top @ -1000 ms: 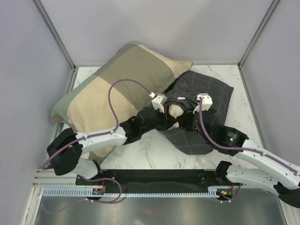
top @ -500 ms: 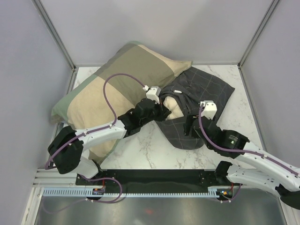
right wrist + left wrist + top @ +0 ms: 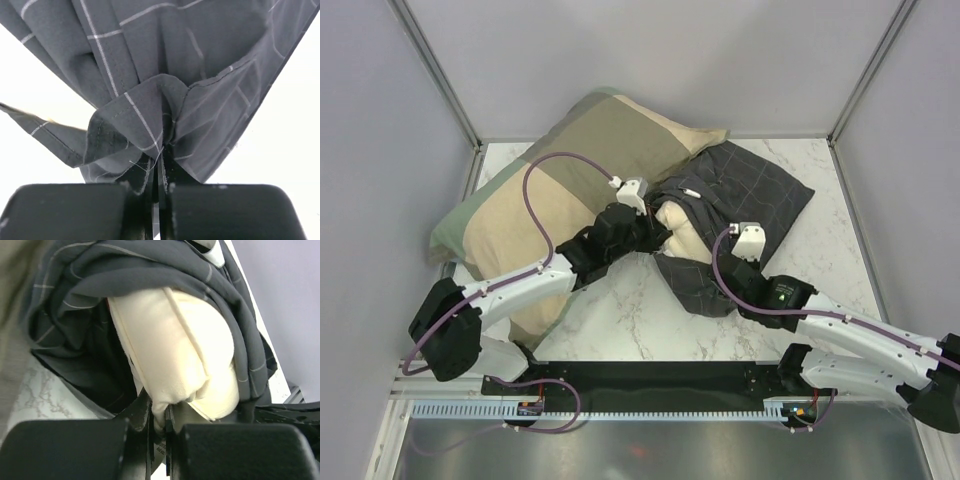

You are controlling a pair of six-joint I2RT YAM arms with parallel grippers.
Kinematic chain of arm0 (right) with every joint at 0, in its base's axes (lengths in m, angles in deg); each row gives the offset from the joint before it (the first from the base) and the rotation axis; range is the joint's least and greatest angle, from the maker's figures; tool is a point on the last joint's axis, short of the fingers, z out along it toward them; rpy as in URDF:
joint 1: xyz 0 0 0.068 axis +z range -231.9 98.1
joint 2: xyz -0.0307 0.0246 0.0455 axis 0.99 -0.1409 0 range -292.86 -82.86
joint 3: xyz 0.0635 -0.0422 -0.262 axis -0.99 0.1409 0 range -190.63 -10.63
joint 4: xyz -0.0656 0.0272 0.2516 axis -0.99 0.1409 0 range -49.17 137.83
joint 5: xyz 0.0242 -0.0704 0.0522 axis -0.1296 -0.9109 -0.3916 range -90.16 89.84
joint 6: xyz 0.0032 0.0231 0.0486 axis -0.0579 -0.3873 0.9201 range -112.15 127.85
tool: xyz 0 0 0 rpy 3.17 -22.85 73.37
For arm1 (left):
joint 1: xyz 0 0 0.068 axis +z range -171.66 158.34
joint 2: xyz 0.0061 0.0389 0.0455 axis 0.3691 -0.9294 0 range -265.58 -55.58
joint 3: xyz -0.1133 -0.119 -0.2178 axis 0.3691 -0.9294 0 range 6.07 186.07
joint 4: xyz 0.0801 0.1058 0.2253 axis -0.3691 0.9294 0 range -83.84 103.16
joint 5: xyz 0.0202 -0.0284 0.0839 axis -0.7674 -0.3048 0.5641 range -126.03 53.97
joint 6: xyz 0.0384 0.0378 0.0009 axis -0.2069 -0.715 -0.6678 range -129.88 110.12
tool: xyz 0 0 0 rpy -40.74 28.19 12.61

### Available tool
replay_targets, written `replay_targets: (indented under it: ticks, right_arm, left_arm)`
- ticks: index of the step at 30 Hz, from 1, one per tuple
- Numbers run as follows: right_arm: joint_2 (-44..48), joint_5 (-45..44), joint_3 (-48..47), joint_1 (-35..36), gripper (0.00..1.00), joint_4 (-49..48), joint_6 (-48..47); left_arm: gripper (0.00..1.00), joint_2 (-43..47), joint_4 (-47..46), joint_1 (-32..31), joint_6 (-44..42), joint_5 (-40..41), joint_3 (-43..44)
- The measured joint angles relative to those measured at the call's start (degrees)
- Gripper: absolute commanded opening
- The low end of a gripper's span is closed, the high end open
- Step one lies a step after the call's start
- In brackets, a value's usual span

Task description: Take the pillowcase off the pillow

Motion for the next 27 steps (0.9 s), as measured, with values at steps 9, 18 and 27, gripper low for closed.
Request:
replay_targets:
  ticks: [9,18,27]
  right_arm:
    - [3.6,1.2,0.0,0.0,0.00,-0.9,0.5]
    - [3.6,8.7,2.0,-0.1,0.00,-5.9,-0.4]
    - [1.2,13.4,4.0,2.9,0.07,-10.2,-0.9]
  left_arm:
    - [0.02,0.2,2.8,12.2,0.3,-7.5,0.9]
    - [0.02,-6.2,5.5,17.2,1.5,-13.3,10.5]
    - [0.02,-9.8,5.9,17.7,3.3,-14.7,14.7]
